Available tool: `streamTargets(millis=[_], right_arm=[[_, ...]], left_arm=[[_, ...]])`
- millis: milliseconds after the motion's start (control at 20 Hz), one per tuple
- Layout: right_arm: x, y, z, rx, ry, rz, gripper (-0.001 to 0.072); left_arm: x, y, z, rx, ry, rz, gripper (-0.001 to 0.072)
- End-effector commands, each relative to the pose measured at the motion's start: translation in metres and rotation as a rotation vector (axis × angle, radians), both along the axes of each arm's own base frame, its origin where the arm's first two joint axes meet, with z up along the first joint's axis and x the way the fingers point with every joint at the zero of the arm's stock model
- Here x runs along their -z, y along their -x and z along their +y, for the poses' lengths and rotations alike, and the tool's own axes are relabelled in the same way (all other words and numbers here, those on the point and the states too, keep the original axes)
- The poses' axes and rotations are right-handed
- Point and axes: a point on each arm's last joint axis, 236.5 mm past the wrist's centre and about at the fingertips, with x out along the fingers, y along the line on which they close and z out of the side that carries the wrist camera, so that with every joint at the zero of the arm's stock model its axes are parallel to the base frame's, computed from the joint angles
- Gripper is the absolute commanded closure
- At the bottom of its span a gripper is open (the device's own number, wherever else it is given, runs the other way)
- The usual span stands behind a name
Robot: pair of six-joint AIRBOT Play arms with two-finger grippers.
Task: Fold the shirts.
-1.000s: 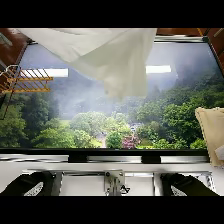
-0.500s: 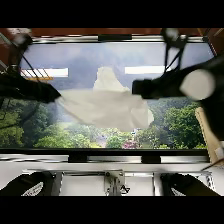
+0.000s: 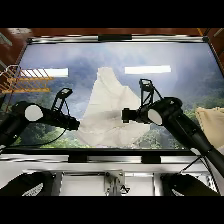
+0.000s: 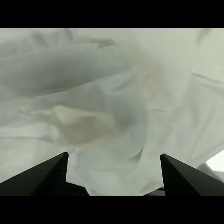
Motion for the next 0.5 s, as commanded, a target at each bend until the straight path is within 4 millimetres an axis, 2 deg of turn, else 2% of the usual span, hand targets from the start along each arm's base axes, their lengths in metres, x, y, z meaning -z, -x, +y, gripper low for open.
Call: streamTargets(millis=[0, 100, 150, 250, 450], right_arm=[[-0.049, -0.027, -0.014, -0.265, 0.133, -0.170, 0.0026], [-0.073, -0.061, -0.027, -0.251, 0.164, -0.253, 0.0027], [-0.071, -0.072, -0.027, -0.288, 0.167, -0.245, 0.0027], [-0.038, -0.079, -0.020, -0.418, 0.152, -0.129, 0.0027], [0.045, -0.067, 0.013, -0.680, 0.060, 0.113, 0.0027]], left_arm=[[0.000, 0.013, -0.015, 0.051, 0.010, -0.018, 0.0658], [-0.009, 0.021, -0.023, 0.066, 0.027, -0.034, 0.0658], [-0.013, 0.024, -0.026, 0.078, 0.035, -0.046, 0.0658], [-0.023, 0.027, -0.028, 0.064, 0.054, -0.061, 0.0658], [-0.034, 0.030, -0.027, 0.037, 0.076, -0.076, 0.0658]])
